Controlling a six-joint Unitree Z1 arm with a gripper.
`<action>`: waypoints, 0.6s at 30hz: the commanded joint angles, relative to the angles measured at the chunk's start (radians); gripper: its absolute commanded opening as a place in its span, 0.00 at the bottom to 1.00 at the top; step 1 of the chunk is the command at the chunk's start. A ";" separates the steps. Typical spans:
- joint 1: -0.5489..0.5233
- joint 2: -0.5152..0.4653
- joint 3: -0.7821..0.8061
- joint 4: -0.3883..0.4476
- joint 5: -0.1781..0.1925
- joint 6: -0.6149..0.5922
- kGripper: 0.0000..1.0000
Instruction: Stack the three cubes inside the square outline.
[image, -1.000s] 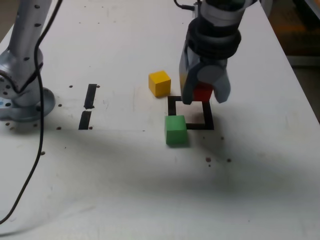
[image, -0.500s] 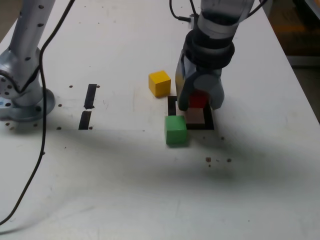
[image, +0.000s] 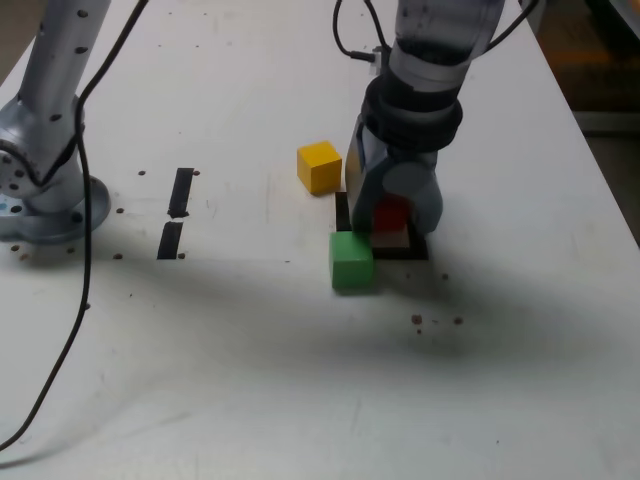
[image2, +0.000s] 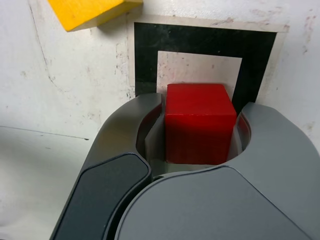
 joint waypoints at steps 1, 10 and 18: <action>-0.004 -0.009 0.004 -0.001 -0.011 -0.005 0.19; -0.044 -0.043 0.014 0.003 -0.072 -0.030 0.19; -0.079 -0.096 0.018 0.015 -0.088 -0.067 0.19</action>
